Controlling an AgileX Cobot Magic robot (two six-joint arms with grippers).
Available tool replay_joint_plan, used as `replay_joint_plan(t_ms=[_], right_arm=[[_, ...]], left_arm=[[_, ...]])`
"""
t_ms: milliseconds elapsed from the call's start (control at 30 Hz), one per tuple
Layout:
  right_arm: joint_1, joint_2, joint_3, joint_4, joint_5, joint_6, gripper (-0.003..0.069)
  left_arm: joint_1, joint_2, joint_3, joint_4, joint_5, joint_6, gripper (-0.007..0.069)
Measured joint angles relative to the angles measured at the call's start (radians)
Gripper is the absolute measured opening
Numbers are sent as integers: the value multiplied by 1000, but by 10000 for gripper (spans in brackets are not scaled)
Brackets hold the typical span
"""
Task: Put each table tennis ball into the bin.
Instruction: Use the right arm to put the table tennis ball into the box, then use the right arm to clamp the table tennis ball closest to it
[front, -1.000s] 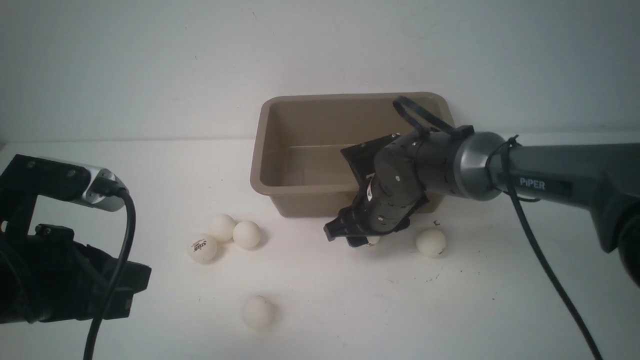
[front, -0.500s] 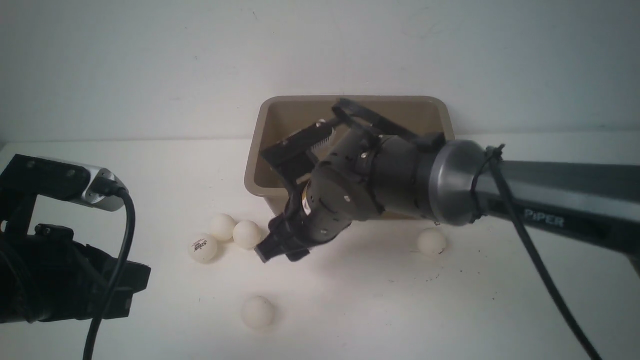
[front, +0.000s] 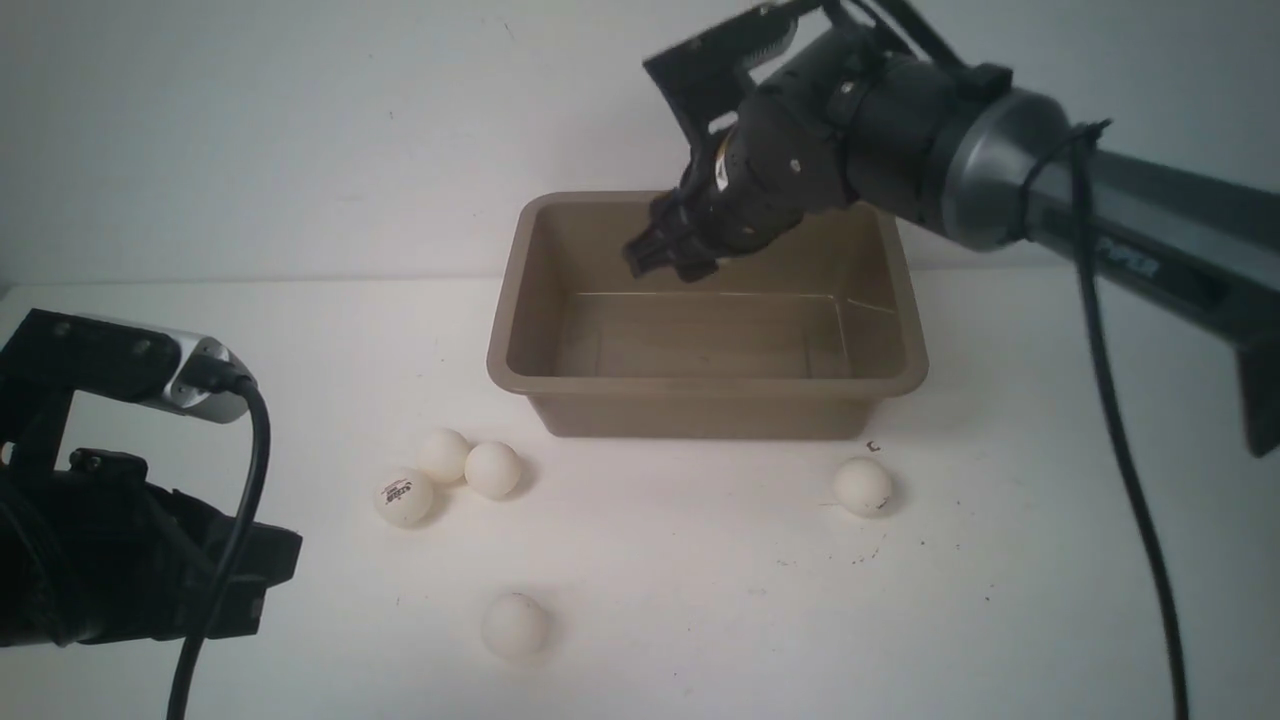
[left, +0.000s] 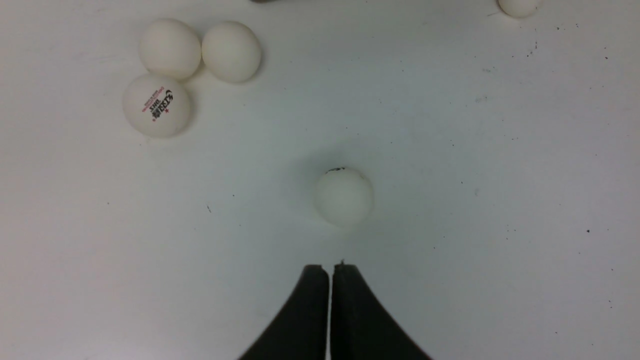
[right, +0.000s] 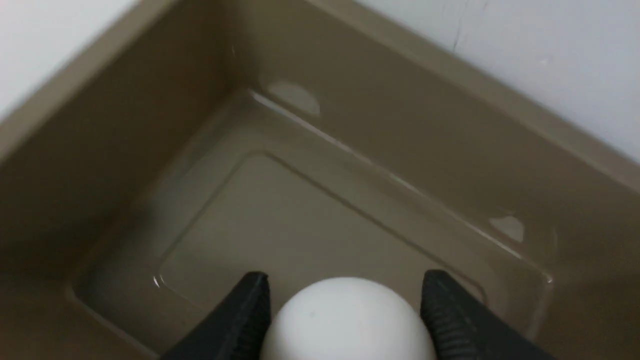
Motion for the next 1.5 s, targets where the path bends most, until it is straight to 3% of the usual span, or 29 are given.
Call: replay_joint_plan(t_ms=[200,367,467,800,933,1033,1233,1500], right_arm=[[-1,51,0,37,19,-14,373],[-1,54,-5,41,32,18,513],[-1,49,-26,41,68,18,545],[0,-171,-20,47,271,4,551],[3,-313,95,43,291,7,551],[3,-417,274,37,254,28,549],[3,-556,685,30,31,146,547],[3,-540,855,6,-118,211,546]], left_arm=[[0,0,0,0,2,0,-3],[0,0,0,0,5,0,-3],[0,0,0,0,12,0,-3],[0,0,0,0,25,0,-3],[0,0,0,0,25,0,-3],[0,0,0,0,26,0,-3],[0,0,0,0,26,0,-3],[0,0,0,0,44,0,-3]])
